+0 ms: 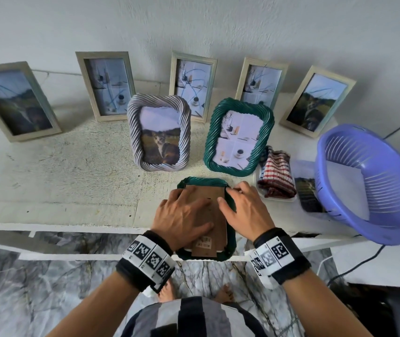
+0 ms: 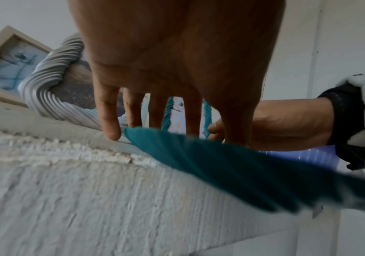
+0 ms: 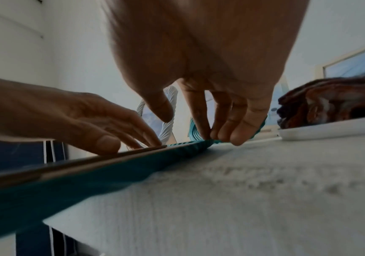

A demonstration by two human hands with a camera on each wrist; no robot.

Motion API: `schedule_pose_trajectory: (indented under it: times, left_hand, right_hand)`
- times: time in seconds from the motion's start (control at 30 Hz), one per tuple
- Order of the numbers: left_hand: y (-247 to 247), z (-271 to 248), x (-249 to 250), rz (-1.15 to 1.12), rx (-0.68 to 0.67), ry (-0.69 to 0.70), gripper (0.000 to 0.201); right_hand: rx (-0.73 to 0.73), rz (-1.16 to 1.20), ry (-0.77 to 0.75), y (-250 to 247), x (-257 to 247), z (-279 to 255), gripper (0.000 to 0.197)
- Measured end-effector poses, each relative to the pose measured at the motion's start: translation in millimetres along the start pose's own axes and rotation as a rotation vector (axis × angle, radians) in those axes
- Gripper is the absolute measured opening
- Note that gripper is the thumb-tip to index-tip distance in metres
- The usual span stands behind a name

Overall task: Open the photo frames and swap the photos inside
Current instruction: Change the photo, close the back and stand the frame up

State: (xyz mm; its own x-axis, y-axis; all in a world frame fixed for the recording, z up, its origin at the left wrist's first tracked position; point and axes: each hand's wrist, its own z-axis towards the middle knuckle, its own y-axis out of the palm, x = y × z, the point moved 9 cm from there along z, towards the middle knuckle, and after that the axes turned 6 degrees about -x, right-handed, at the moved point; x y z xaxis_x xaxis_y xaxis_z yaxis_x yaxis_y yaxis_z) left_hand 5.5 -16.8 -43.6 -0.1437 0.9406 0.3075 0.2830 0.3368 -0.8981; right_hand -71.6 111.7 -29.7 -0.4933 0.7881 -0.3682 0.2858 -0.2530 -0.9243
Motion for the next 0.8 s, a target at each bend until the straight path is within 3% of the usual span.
schedule_pose_trajectory:
  times: [0.23, 0.37, 0.57, 0.63, 0.8]
  left_hand:
    - [1.9, 1.6, -2.4, -0.018, 0.023, -0.014, 0.062]
    - [1.8, 0.4, -1.8, -0.03, 0.028, -0.017, 0.061]
    - [-1.3, 1.0, -0.6, -0.027, 0.02, -0.016, 0.062]
    - [-1.8, 0.5, -0.3, -0.018, 0.019, -0.012, 0.062]
    - [-0.6, -1.3, -1.4, -0.022, 0.015, -0.01, 0.062]
  right_hand:
    - [0.021, 0.279, 0.141, 3.1, 8.6, 4.0, 0.035]
    - [0.019, 0.572, 0.258, 3.9, 23.2, 6.7, 0.019]
    - [0.032, 1.025, 0.473, 18.6, 38.1, 3.9, 0.022]
    - [0.024, 1.079, 0.474, 21.6, 38.6, 5.3, 0.014]
    - [0.055, 1.036, 0.42, 16.9, 44.0, 4.4, 0.017]
